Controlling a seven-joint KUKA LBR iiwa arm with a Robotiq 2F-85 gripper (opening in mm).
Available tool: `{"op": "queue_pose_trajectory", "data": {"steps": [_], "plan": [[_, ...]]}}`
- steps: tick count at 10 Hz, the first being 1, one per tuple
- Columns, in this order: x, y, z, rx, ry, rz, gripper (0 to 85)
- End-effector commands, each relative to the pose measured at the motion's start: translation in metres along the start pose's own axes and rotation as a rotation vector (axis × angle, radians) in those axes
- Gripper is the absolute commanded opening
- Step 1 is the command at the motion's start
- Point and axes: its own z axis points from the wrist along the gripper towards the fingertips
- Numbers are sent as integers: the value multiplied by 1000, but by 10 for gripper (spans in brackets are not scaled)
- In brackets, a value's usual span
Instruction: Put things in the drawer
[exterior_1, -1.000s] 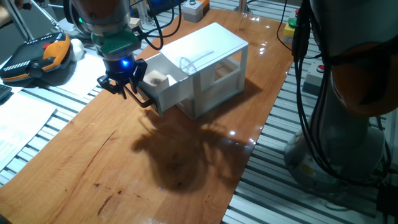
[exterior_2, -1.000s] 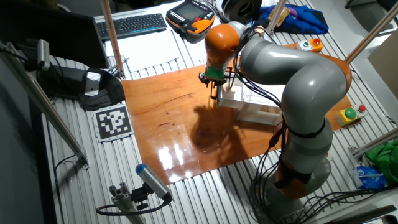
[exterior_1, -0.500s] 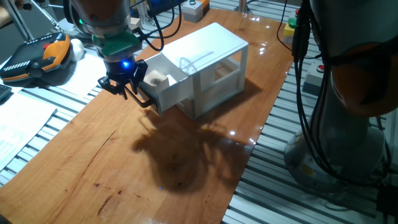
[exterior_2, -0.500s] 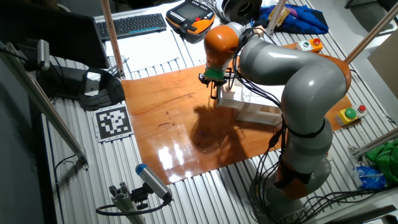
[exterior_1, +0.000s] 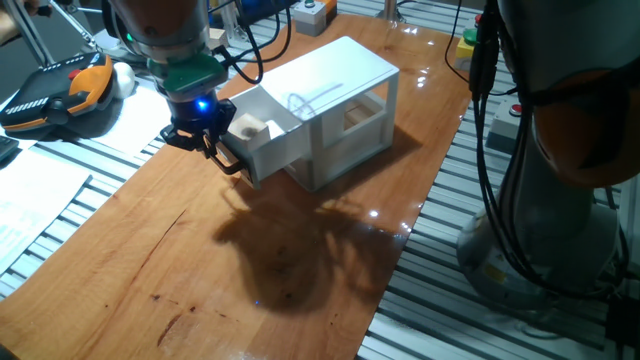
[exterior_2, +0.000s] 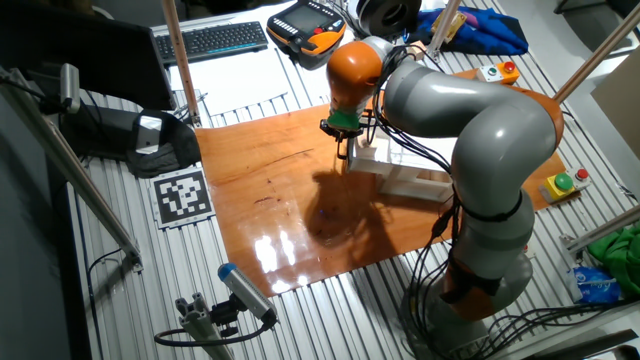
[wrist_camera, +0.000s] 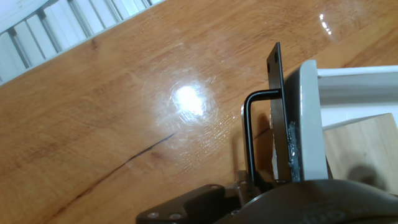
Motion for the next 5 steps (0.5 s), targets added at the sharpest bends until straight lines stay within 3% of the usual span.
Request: {"op": "queue_pose_trajectory", "data": {"steps": [1,3,4,5], "plan": [[0,0,0,0,0,0,170],[-1,-1,-1,2,-1,-3,170],[-1,-1,-1,1,4,-4,0],[-1,-1,-1,-2,12,1,0]]}}
